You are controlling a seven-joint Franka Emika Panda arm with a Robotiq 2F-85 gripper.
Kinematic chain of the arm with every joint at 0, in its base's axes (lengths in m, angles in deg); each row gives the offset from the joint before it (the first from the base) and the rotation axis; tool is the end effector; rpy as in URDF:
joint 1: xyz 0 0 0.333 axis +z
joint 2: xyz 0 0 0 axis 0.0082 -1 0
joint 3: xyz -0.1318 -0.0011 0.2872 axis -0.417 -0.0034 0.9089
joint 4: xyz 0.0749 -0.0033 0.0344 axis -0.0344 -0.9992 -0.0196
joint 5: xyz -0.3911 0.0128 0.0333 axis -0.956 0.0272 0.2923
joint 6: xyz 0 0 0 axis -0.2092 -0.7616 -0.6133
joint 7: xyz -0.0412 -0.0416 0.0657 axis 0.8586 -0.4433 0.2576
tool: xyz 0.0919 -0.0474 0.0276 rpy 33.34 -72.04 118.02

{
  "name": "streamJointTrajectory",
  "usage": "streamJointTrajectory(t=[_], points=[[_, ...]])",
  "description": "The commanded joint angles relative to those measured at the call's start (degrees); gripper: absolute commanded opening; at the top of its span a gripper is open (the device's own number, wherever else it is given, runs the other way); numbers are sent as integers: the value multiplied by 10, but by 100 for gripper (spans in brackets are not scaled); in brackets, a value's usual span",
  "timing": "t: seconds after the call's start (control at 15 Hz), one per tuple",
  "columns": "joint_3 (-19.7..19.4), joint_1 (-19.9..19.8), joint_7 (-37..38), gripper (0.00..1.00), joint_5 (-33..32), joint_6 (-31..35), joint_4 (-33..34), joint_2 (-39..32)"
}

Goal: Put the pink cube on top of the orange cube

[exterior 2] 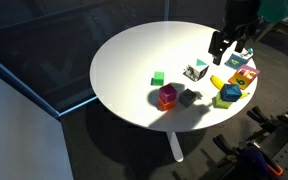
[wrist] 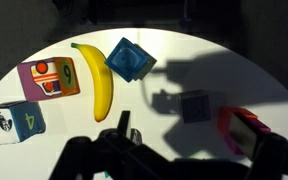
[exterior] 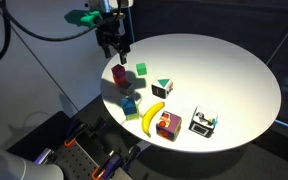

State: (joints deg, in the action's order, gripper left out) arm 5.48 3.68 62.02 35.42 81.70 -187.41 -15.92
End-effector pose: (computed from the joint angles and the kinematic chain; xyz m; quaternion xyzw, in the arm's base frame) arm 0.4494 0.0521 0.3544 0.9968 -0.0319 -0.0631 0.0380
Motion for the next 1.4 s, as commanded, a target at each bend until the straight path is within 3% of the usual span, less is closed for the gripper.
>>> streamJointTrajectory(t=[0.0, 0.47, 1.33], points=[[-3, -9, -34, 100, 9, -2, -51, 81], [-9, -9, -48, 100, 44, -11, -84, 177], [-8, -11, -59, 100, 57, -134, -87, 264]])
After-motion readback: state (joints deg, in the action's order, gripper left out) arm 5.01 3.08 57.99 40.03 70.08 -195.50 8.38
